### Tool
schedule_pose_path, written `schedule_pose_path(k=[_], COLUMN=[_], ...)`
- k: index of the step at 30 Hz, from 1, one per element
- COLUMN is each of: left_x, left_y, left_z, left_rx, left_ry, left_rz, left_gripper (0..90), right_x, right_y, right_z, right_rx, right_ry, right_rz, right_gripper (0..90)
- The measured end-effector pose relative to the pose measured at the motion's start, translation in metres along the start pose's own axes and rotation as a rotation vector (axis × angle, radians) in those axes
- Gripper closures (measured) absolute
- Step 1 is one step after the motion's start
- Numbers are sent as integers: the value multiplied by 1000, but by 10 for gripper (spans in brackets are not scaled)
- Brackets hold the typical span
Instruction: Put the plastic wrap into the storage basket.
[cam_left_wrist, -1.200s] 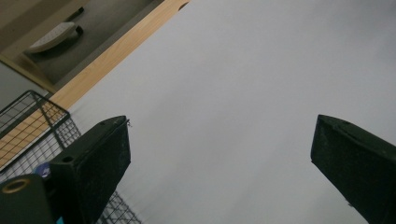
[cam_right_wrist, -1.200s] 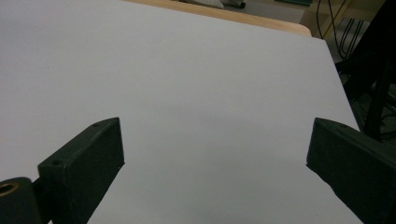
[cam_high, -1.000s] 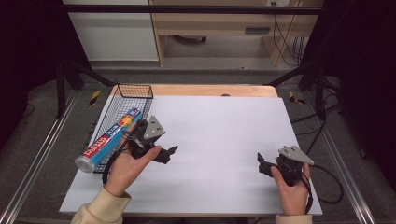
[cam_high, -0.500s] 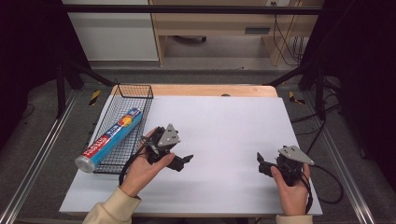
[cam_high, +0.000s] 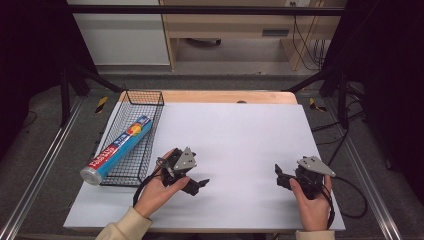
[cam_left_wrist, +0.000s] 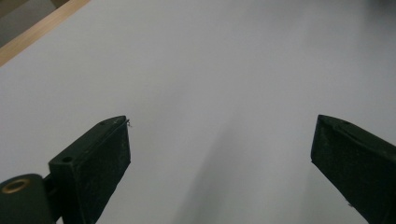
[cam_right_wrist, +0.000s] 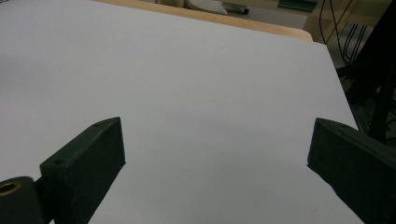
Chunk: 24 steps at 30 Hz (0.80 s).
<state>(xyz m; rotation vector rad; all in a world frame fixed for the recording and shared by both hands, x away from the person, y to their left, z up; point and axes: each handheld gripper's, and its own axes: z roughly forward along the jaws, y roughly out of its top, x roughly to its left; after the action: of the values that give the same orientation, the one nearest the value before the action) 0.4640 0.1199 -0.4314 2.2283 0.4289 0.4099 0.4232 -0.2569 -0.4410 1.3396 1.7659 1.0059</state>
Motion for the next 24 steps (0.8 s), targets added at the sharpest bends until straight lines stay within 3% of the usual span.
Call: schedule_pose_path(k=[7,12,14,24], left_x=[0,4,6,2], left_y=[-19,-28,-34,-56], left_z=[-2,-3,-4,-10], left_rx=[4,12,1,26], left_ry=[-1,2,10,36], left_rz=[-2,-17,-55,-96], left_gripper=[45,43,43,42], right_x=[0,2,3,7], right_y=[0,-4,-4,-9], right_z=[1,6,8,13], right_rx=[8,55,67,104], right_ry=[2,26,36,92], right_rz=[-6,-17,-18,-20], right_gripper=[43,45,45,50])
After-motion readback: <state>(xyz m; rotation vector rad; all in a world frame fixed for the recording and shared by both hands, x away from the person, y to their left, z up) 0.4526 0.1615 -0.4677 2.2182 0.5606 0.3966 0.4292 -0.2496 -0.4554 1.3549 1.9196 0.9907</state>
